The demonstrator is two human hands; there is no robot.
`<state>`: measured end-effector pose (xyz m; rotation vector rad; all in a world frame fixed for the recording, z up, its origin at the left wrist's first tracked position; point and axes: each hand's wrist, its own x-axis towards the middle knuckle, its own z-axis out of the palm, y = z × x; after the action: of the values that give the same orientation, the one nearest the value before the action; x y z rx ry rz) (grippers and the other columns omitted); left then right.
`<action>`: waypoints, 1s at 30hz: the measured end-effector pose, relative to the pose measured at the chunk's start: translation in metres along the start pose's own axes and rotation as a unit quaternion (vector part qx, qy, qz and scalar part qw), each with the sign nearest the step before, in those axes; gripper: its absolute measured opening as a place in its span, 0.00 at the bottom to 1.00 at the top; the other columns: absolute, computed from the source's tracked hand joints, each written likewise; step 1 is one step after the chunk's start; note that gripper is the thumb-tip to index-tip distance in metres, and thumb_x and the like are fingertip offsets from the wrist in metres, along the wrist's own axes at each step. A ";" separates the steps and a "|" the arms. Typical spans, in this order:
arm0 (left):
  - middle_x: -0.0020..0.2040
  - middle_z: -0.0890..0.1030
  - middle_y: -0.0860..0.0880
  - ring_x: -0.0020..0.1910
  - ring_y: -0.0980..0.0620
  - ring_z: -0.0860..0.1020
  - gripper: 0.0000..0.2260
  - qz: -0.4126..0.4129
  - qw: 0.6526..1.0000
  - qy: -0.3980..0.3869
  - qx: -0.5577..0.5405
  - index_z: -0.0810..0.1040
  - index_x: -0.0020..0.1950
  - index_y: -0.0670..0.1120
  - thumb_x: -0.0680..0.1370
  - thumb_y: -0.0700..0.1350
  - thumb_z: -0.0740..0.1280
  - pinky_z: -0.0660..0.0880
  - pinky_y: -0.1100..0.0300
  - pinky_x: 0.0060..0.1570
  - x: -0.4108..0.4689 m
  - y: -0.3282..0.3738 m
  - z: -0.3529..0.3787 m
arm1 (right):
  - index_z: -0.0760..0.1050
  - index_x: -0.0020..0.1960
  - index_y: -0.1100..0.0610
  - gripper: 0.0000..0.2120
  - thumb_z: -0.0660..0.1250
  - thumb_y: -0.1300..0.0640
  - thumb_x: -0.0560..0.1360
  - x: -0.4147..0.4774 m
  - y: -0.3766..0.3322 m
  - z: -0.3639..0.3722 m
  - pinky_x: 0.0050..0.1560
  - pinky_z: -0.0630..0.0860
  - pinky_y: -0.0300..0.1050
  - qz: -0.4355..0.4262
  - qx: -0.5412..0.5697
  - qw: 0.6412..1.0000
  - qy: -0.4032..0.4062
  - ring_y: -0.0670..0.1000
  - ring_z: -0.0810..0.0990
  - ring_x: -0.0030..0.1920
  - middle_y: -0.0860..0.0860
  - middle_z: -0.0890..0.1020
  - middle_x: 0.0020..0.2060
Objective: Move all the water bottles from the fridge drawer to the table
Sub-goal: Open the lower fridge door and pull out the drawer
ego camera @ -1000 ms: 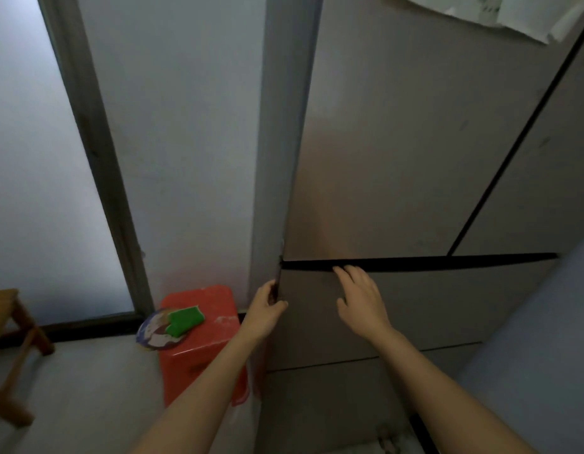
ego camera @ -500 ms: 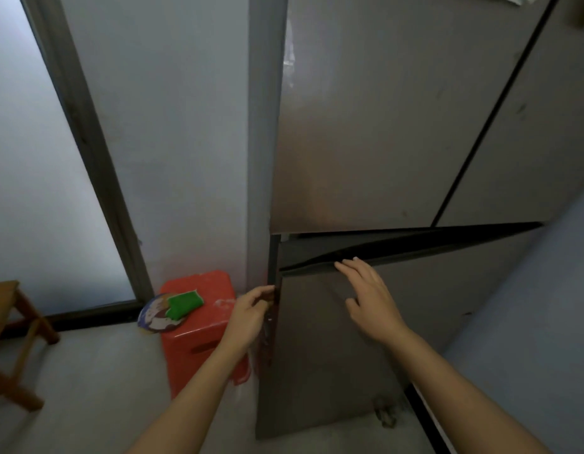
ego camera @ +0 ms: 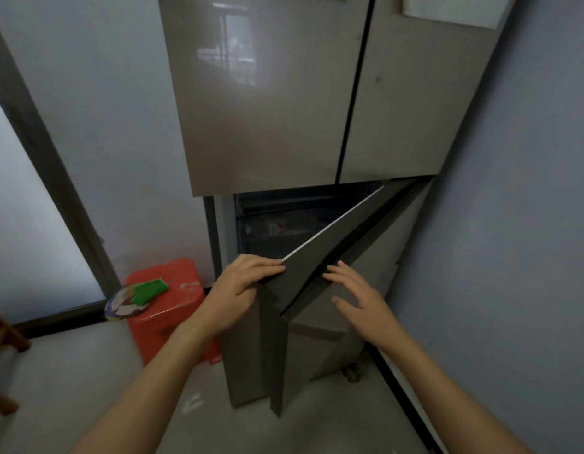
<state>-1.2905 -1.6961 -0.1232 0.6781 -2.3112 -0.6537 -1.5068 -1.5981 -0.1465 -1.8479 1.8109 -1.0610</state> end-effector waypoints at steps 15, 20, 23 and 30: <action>0.67 0.71 0.49 0.64 0.46 0.67 0.22 0.160 0.978 -0.130 0.001 0.73 0.64 0.44 0.71 0.39 0.56 0.66 0.48 0.61 0.007 0.131 0.166 | 0.81 0.45 0.60 0.05 0.67 0.65 0.73 -0.191 -0.005 -0.137 0.56 0.70 0.39 0.137 -0.121 0.943 0.278 0.53 0.77 0.50 0.50 0.81 0.44; 0.71 0.66 0.49 0.69 0.48 0.60 0.20 0.107 0.987 -0.106 0.048 0.68 0.69 0.45 0.77 0.41 0.60 0.58 0.56 0.63 0.032 0.140 0.213 | 0.81 0.50 0.62 0.11 0.72 0.57 0.70 -0.215 0.019 -0.163 0.53 0.70 0.53 0.214 -0.389 0.855 0.267 0.59 0.79 0.51 0.58 0.83 0.49; 0.73 0.64 0.47 0.71 0.48 0.57 0.21 0.105 0.987 -0.108 0.049 0.65 0.71 0.45 0.78 0.44 0.59 0.55 0.53 0.67 0.054 0.145 0.229 | 0.77 0.55 0.67 0.22 0.75 0.55 0.67 -0.216 0.045 -0.165 0.52 0.73 0.59 0.257 -0.472 0.799 0.271 0.64 0.79 0.52 0.65 0.80 0.51; 0.74 0.60 0.45 0.74 0.46 0.53 0.23 0.091 0.990 -0.081 0.069 0.61 0.72 0.43 0.78 0.44 0.60 0.51 0.51 0.69 0.113 0.130 0.257 | 0.53 0.74 0.64 0.45 0.67 0.39 0.70 -0.216 0.122 -0.210 0.69 0.50 0.66 0.445 -0.520 0.703 0.197 0.62 0.55 0.73 0.63 0.58 0.73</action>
<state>-1.5801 -1.5988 -0.1702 0.4833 -2.5509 -0.4839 -1.7205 -1.3534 -0.1515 -0.6726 3.4316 0.0604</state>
